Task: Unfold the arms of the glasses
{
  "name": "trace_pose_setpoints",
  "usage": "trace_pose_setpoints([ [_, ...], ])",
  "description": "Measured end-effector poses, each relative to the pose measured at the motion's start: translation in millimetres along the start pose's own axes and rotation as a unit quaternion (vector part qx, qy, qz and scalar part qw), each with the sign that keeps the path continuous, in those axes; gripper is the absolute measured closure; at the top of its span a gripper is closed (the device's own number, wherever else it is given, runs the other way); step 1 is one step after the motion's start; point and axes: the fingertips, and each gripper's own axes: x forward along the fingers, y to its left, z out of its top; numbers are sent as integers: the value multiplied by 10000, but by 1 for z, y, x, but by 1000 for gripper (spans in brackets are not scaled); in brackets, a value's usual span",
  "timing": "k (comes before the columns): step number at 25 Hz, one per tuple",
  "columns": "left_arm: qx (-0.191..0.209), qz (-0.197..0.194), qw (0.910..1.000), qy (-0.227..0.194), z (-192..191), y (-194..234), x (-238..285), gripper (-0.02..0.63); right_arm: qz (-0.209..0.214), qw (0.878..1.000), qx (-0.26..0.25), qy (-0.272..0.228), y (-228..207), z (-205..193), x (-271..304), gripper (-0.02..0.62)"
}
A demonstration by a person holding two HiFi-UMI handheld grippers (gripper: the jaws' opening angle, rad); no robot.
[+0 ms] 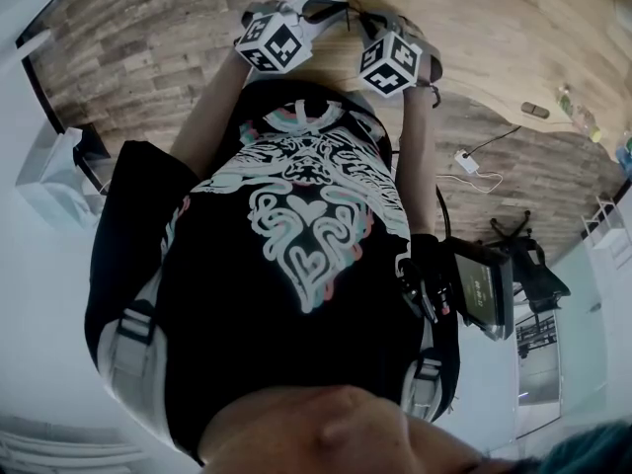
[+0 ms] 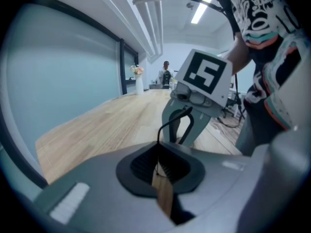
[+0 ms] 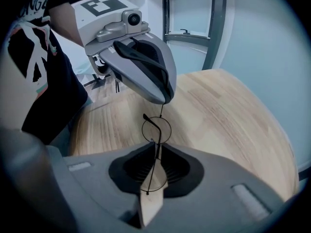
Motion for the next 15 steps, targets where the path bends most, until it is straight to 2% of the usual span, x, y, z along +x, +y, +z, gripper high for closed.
trace_pose_setpoints([
  [8,121,-46,9999,32,2,-3,1,614,175,9991,226,309,0,-3,5,564],
  [15,61,-40,10000,31,2,-2,1,614,119,9988,398,245,-4,-3,5,591],
])
